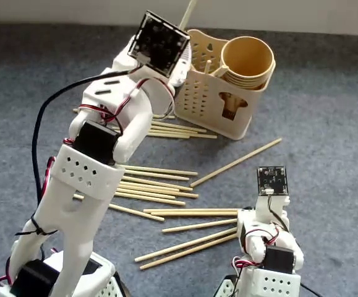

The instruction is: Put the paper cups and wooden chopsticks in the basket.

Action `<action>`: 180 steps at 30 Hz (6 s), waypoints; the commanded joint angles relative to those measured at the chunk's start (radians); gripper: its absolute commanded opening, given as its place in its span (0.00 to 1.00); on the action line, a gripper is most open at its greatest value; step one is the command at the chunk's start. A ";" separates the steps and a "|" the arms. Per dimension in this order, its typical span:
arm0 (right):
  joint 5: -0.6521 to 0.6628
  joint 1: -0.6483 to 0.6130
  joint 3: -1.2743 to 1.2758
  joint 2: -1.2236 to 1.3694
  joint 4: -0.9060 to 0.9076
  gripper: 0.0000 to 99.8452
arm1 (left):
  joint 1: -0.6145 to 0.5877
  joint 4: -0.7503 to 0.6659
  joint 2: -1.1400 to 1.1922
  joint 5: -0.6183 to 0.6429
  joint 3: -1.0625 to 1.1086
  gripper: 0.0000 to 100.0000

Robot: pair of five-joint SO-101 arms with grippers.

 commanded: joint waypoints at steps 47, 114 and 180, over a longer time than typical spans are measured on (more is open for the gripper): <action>0.012 0.012 0.054 -0.010 -0.028 0.05 | -0.056 -0.531 0.051 0.295 0.107 0.01; 0.012 0.012 0.054 -0.010 -0.030 0.05 | -0.213 0.166 -0.302 0.288 0.357 0.14; -0.350 0.137 -0.983 1.024 -0.226 0.01 | -0.584 0.359 -1.377 0.046 1.541 0.01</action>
